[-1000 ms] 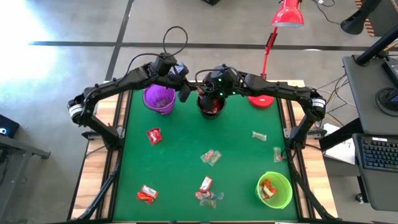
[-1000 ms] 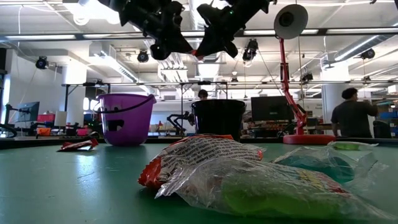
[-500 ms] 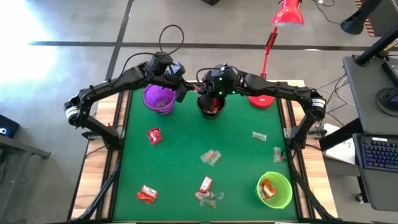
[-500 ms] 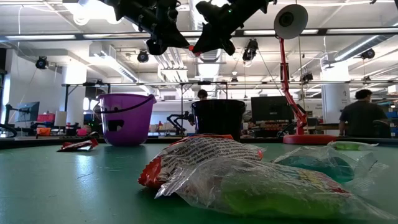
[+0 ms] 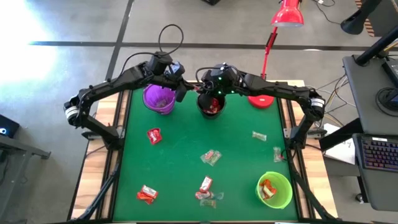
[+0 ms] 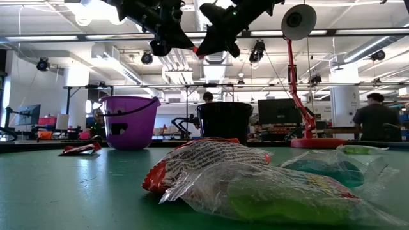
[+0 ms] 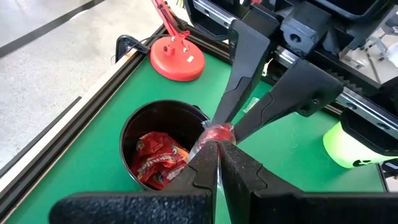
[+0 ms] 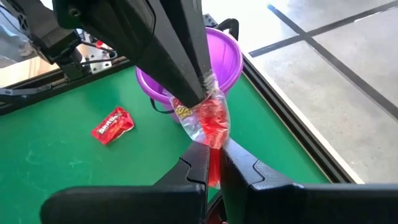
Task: Sort candy
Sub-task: Put the red gummy into the violet bucket
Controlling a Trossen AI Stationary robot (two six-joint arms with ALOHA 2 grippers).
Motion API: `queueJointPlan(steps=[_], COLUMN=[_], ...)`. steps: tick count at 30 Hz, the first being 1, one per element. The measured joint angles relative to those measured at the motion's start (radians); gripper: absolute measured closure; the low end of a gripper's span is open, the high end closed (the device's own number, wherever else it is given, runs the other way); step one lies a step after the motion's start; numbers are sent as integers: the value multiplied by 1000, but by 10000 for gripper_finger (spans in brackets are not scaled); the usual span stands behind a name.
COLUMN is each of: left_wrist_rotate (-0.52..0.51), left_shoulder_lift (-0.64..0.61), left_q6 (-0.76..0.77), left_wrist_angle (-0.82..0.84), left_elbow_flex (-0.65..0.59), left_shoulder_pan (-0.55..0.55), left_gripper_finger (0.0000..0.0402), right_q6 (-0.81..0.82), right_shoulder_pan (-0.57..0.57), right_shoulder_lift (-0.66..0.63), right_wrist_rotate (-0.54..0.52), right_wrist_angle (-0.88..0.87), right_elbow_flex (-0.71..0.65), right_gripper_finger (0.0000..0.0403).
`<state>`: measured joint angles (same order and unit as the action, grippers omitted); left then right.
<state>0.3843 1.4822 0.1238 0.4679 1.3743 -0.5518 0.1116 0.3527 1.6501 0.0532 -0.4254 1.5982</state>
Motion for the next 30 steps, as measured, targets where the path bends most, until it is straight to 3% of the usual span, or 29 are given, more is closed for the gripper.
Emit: queueJointPlan(steps=[12,20,30], left_wrist_rotate=[0,0,0], left_shoulder_lift=[0,0,0], left_q6=[1,7,8], left_wrist_angle=[0,-4,-1], left_elbow_flex=[0,0,0], left_shoulder_pan=[1,1,1], left_gripper_finger=[401,401,401], right_q6=[-59,32,73], right_shoulder_pan=[0,-1,-1], right_shoulder_lift=[5,5,5], right_wrist_rotate=[15,-52,-55], right_wrist_angle=[-10,-9,-10], right_elbow_flex=[0,0,0], right_gripper_finger=[390,390,390])
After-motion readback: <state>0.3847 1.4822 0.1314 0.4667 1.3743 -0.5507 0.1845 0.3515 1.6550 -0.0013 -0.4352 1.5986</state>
